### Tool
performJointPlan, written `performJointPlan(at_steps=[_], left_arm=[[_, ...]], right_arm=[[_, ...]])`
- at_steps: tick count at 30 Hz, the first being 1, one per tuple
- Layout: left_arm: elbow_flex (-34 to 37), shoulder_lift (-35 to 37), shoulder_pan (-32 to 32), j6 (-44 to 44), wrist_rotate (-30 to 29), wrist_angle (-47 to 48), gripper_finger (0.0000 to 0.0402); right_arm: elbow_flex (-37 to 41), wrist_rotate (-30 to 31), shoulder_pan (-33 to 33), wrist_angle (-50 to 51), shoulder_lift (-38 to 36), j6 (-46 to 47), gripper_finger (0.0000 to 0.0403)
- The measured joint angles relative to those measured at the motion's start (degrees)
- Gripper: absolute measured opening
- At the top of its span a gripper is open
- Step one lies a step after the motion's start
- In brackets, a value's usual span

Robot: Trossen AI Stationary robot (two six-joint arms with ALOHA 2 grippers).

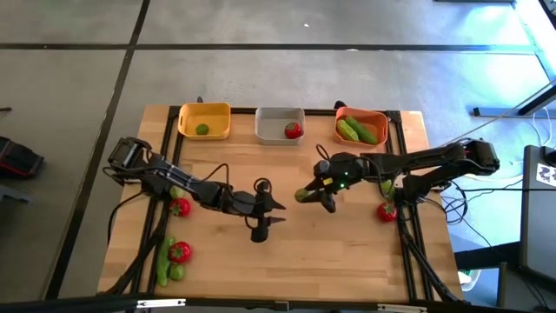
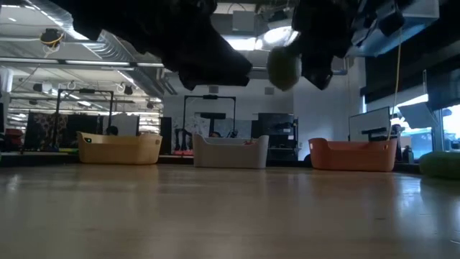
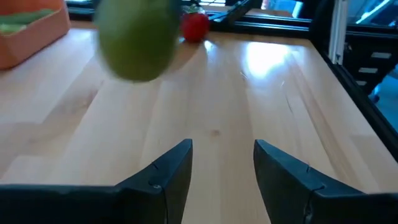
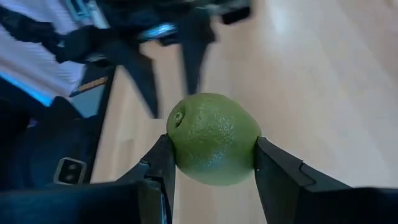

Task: Sort produce into baskets
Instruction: Put the lime into the yellow bin

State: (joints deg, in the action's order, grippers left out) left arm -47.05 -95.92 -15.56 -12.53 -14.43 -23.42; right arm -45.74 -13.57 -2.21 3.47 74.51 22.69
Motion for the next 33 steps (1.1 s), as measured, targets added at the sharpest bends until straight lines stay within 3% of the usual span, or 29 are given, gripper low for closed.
performJointPlan(at_steps=[12,19,23,33], left_arm=[[-2.25,0.00,3.34,-0.85,0.68,0.06,0.0171],[-2.32,0.00,3.29,1.44,1.03,-0.61,0.0243],[-2.32,0.00,3.31,4.55,1.00,-5.60,0.0271],[-2.34,0.00,3.31,12.47,0.41,-13.04,0.0265]], right_arm=[[0.00,4.17,-5.76,-4.57,-0.01,1.32,0.0147],[0.00,5.02,-5.65,-6.12,-0.01,1.71,0.0147],[0.00,5.02,-5.66,-7.20,-0.01,1.71,0.0147],[-0.02,5.43,-5.67,-11.57,-0.01,2.56,0.0147]])
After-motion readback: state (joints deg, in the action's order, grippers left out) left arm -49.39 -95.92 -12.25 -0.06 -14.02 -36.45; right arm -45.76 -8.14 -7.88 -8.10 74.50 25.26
